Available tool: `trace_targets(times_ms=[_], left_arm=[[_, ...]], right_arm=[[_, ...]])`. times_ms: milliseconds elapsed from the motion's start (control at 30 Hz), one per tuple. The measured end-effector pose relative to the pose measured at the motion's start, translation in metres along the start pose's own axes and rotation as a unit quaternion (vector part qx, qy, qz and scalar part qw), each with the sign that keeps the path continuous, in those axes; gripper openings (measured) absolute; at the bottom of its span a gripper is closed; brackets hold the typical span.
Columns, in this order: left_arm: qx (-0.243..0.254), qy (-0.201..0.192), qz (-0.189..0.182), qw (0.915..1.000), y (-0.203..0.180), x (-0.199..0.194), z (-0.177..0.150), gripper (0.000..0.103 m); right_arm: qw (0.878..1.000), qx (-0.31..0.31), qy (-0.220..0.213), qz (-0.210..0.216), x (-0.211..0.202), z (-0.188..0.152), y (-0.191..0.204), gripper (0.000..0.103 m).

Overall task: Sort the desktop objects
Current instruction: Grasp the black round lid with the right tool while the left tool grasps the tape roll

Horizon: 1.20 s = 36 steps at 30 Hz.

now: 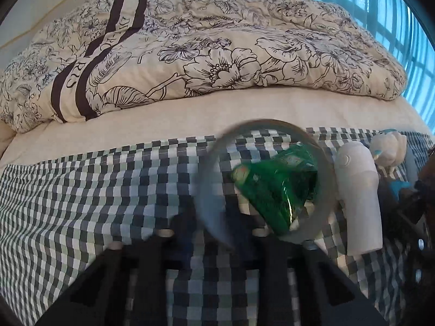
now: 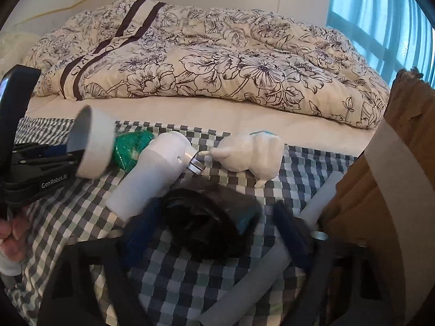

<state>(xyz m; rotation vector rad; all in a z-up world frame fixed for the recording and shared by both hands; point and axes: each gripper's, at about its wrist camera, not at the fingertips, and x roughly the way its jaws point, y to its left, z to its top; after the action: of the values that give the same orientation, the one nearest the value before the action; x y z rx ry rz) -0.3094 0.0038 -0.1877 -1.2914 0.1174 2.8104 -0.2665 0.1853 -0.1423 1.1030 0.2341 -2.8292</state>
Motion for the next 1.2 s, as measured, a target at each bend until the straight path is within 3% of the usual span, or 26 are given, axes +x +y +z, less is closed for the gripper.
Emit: trace_targets(times_ms=[267,667,1200], left_arm=[[-0.006,-0.022,-0.01,0.9997,0.003,-0.016,0.001,0.008],[-0.003,-0.044,-0.006,0.999,0.004,-0.034,0.0,0.005],[0.01,-0.111,0.009,0.9938,-0.003,-0.092,0.009,0.005]], right_arm=[[1.0,-0.009,0.019,-0.005,0.013,-0.005,0.003,0.076],[0.999,-0.011,-0.031,0.003,-0.008,-0.003,0.005,0.072],[0.996,-0.016,-0.08,0.023,-0.055,0.01,0.019,0.072]])
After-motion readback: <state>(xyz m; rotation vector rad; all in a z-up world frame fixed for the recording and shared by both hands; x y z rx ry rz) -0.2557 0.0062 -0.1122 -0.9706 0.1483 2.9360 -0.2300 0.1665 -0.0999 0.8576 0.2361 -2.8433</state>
